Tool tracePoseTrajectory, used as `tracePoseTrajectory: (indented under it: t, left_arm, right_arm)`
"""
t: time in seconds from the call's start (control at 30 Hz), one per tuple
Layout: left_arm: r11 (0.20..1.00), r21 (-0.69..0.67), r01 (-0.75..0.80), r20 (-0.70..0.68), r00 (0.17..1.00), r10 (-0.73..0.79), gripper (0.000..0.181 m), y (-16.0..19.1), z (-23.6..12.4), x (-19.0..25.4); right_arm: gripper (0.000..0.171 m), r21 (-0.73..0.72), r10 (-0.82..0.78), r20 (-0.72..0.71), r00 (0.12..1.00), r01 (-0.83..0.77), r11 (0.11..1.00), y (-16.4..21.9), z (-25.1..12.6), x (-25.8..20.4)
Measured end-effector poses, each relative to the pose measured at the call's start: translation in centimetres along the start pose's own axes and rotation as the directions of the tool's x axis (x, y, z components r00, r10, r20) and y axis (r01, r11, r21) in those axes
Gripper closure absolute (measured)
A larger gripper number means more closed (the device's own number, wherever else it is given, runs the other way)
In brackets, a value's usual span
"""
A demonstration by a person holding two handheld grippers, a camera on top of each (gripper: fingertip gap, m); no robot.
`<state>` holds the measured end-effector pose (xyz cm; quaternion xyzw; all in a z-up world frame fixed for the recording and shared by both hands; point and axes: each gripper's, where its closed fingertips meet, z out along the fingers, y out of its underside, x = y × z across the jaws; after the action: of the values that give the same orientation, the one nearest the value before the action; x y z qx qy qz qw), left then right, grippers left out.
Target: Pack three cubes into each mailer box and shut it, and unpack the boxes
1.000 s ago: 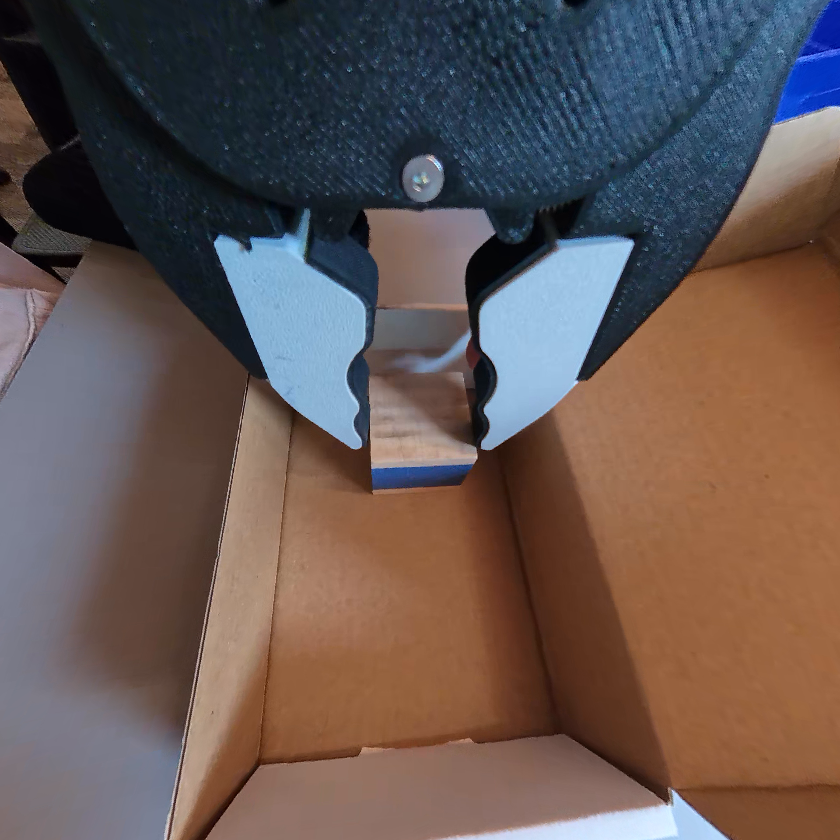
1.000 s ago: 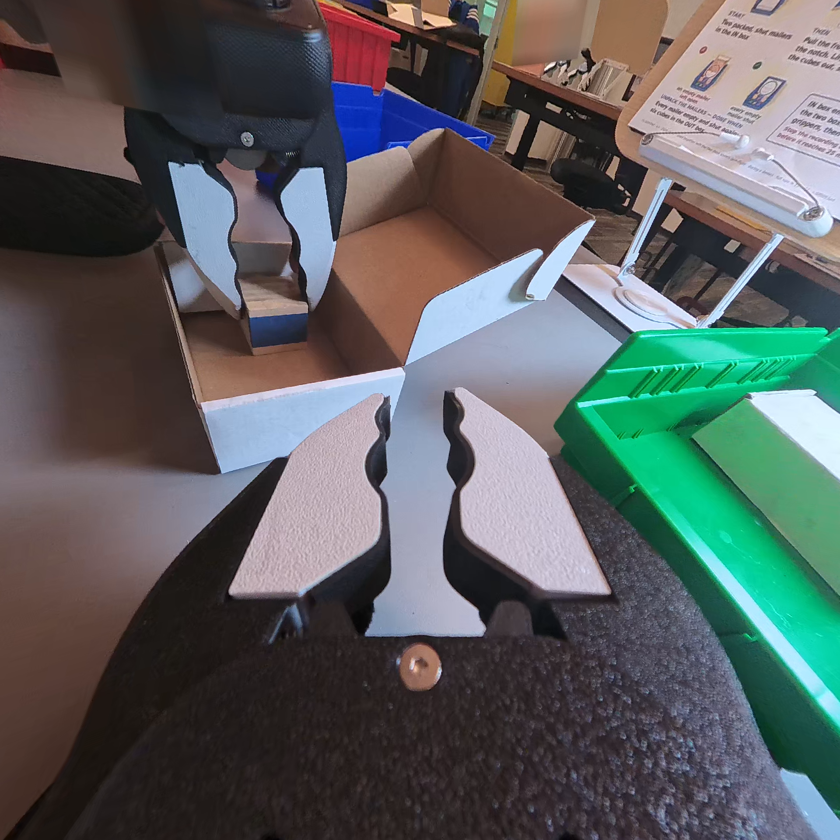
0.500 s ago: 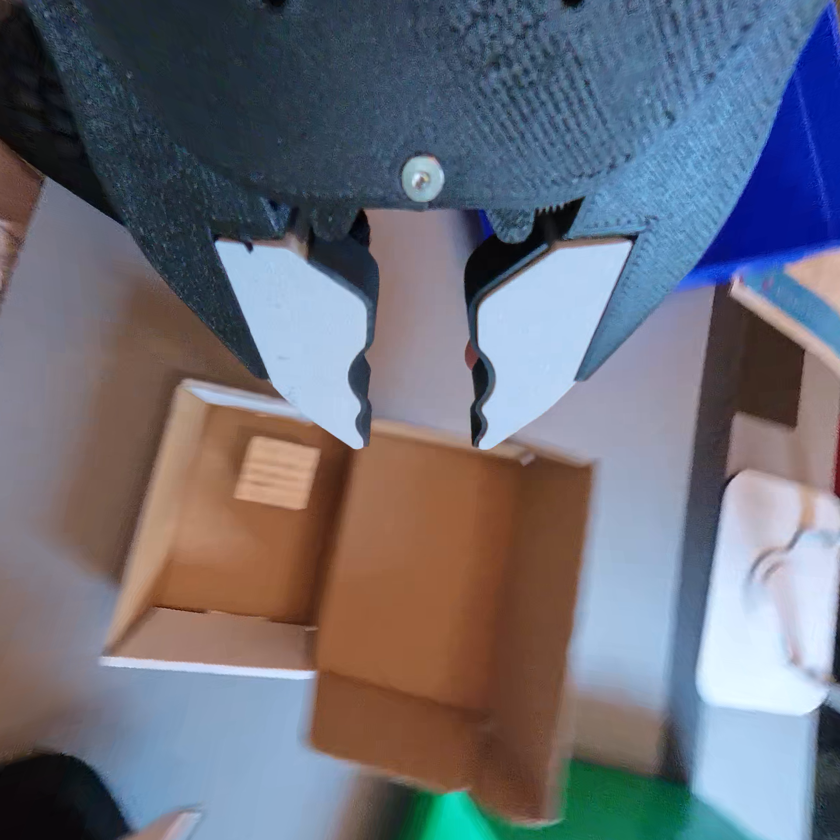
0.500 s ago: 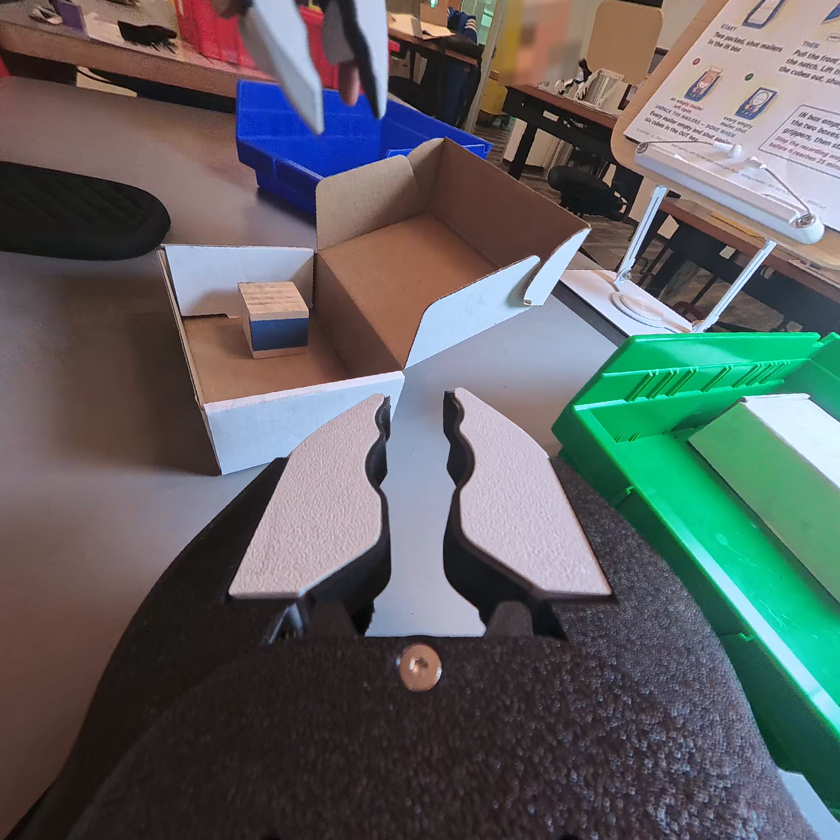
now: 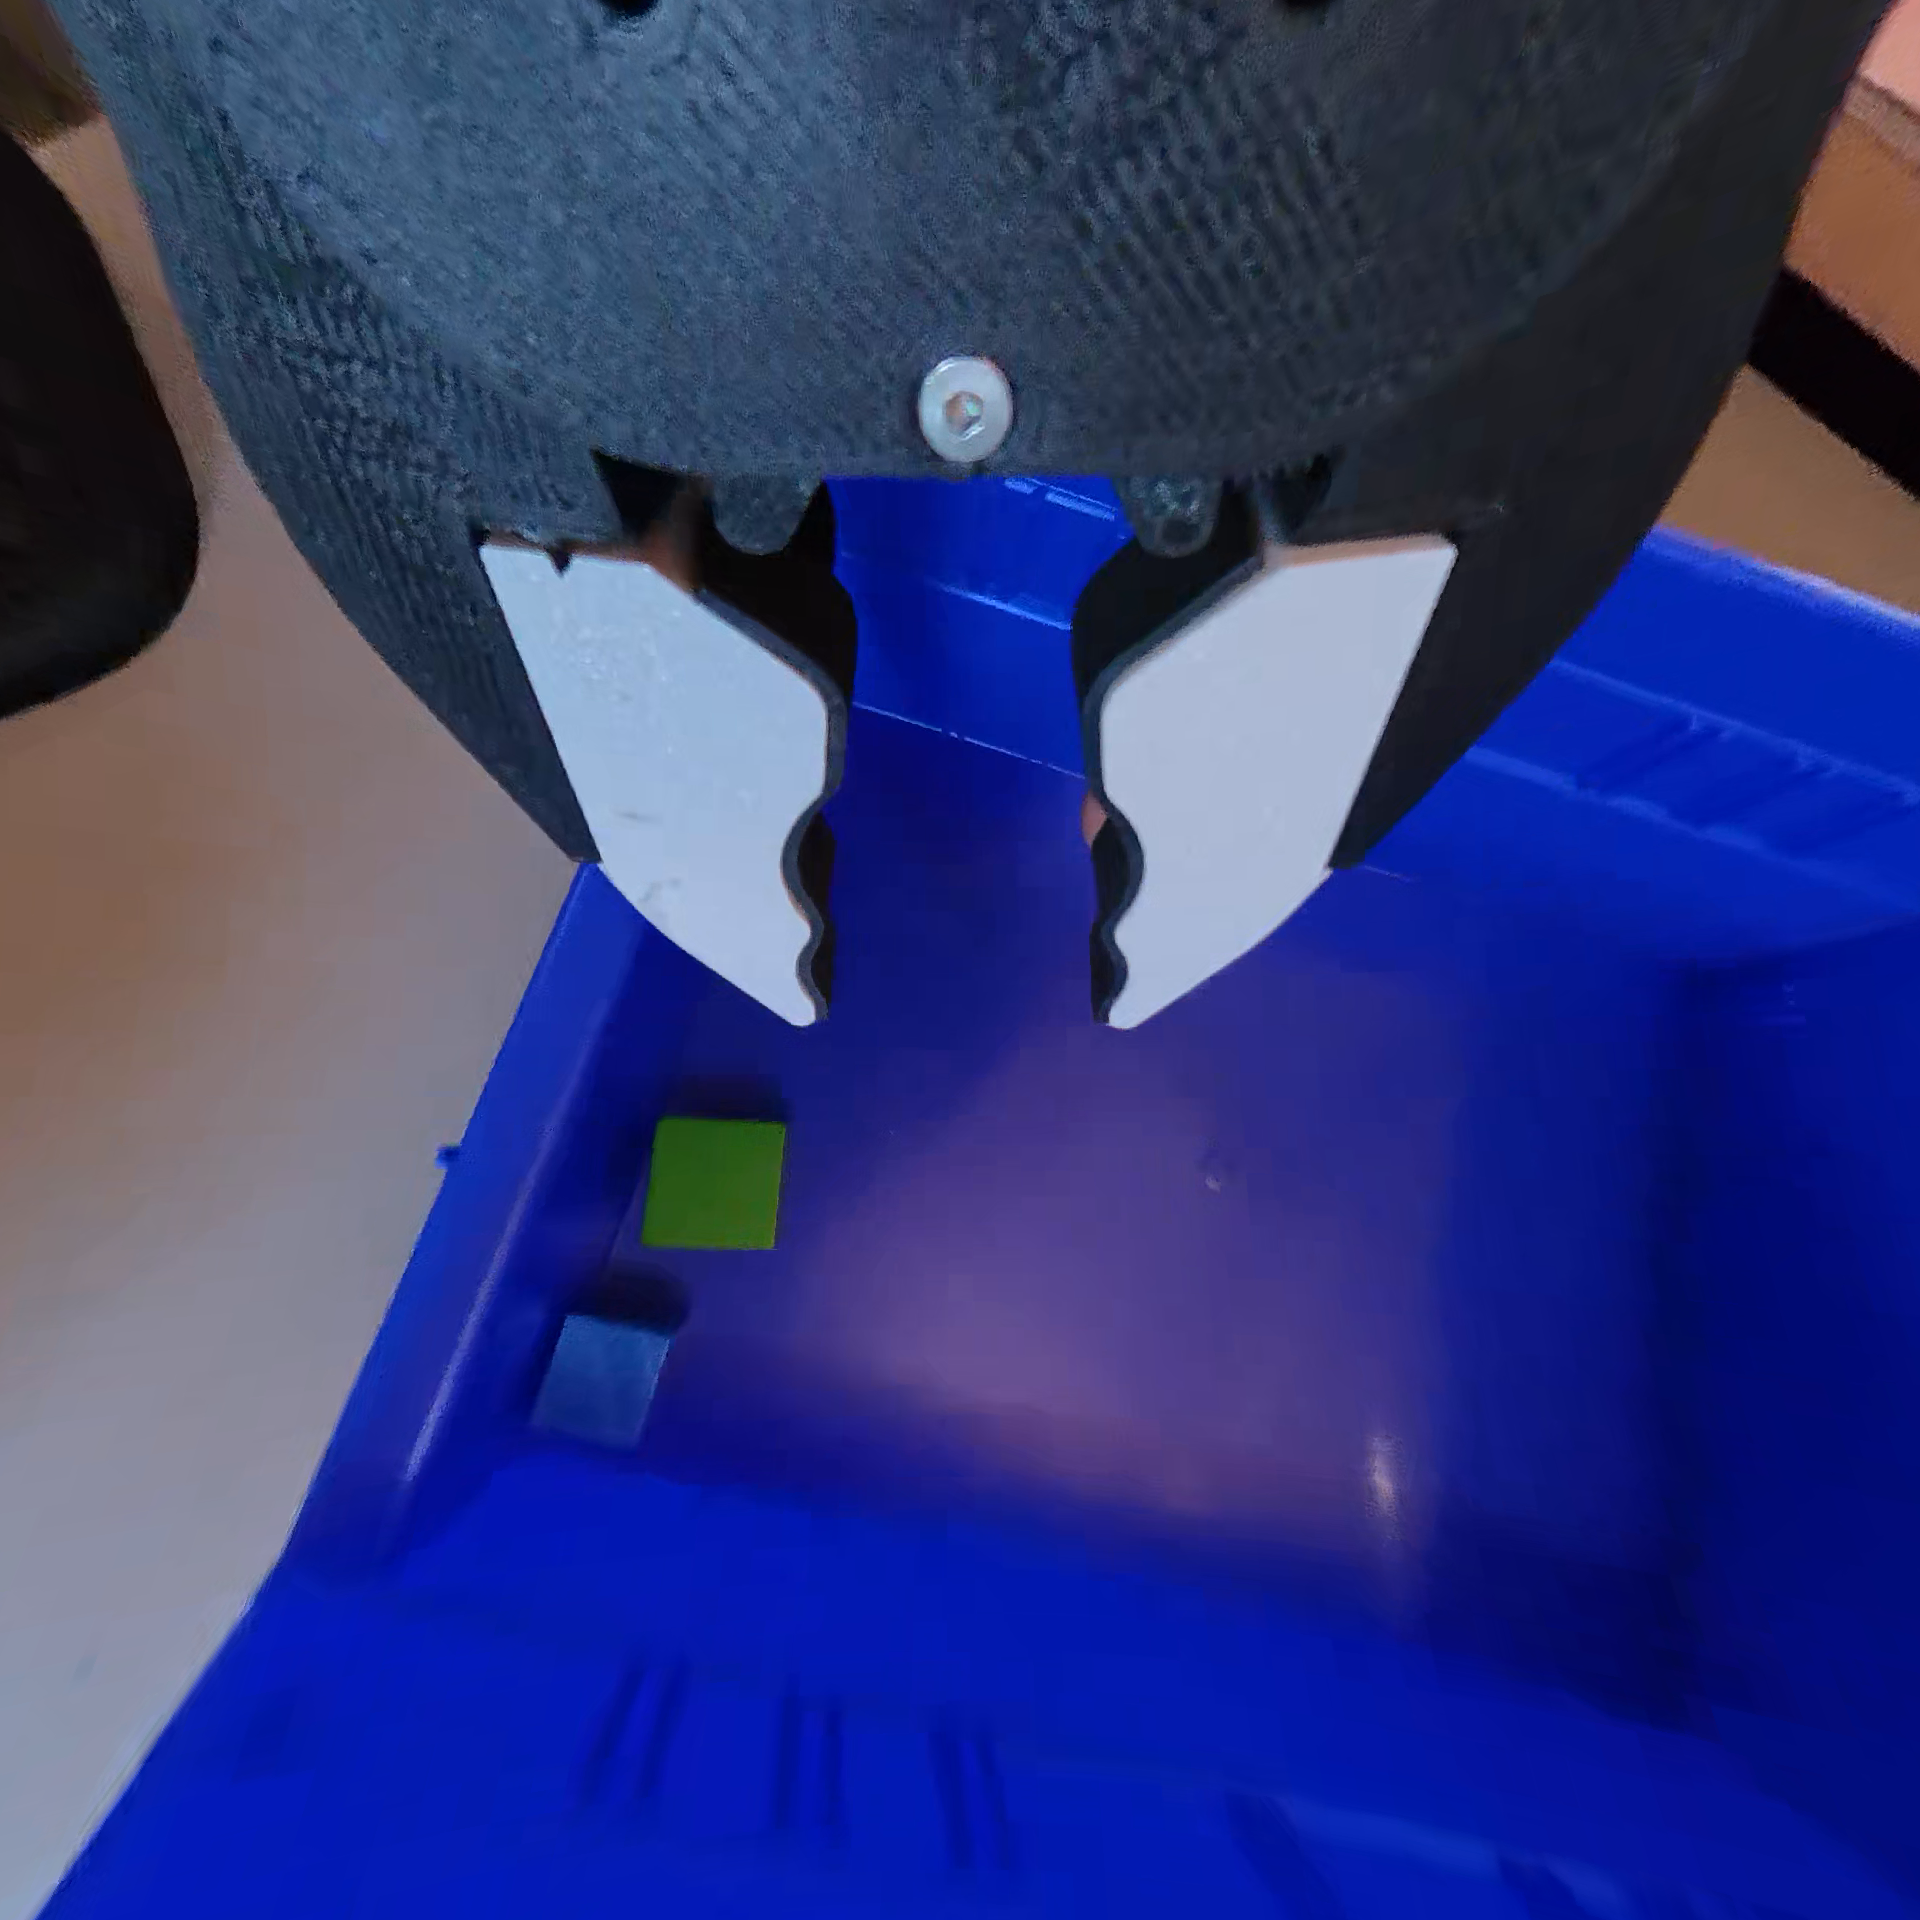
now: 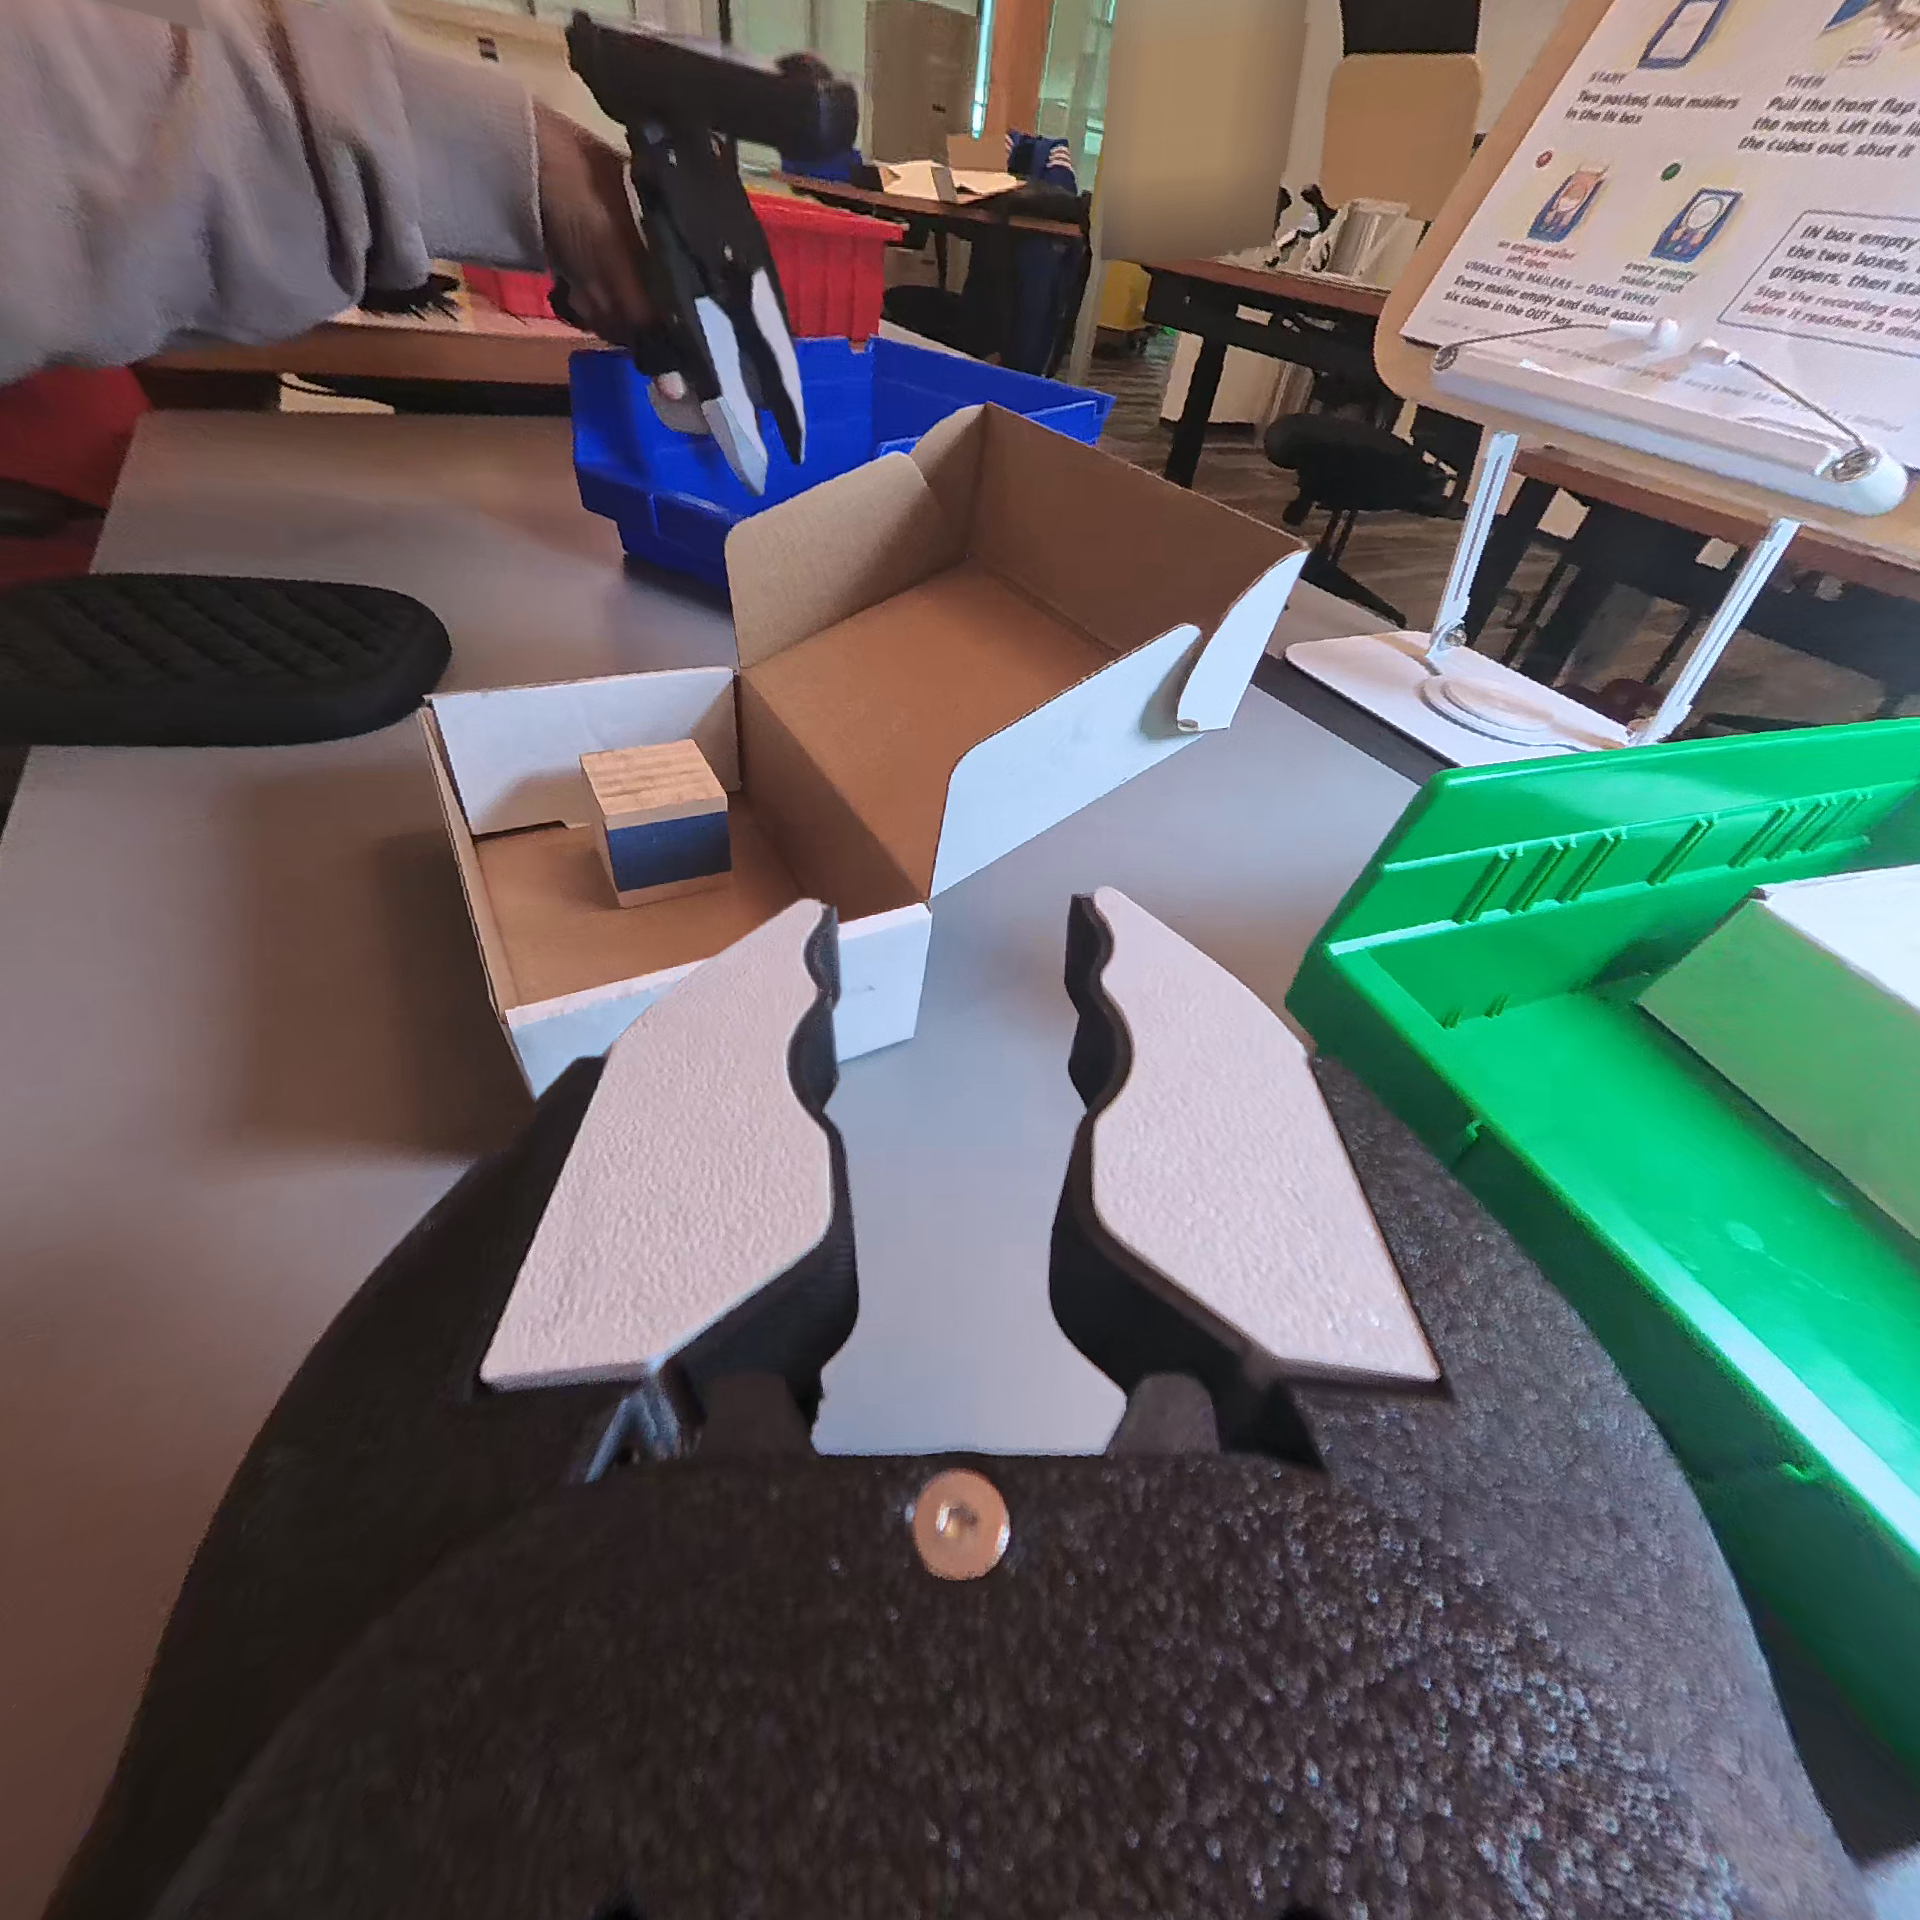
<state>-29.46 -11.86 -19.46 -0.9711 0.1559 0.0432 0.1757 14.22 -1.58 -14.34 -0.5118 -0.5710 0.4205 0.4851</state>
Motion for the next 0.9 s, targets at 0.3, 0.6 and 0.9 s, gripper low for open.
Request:
tracePoseTrajectory:
  t: [0.3, 0.6, 0.9]
  left_arm:
    - [0.984, -0.122, -0.133, -0.164, 0.98, 0.112, 0.135, 0.2, 1.6, 2.6]
    - [0.976, -0.152, -0.156, -0.278, 0.954, 0.109, 0.133, -1.9, 2.2, 3.5]
    - [0.98, -0.149, -0.135, -0.126, 0.985, 0.117, 0.149, -3.0, 3.7, 1.1]
  right_arm:
    - [0.118, -0.119, 0.044, 0.166, 0.985, -0.024, 0.993, 0.1, 0.3, -3.3]
    - [0.111, -0.222, 0.028, 0.244, 0.969, 0.028, 0.975, 0.8, 0.9, -6.0]
    - [0.113, -0.223, 0.043, 0.222, 0.974, 0.008, 0.975, 1.3, 0.8, -5.3]
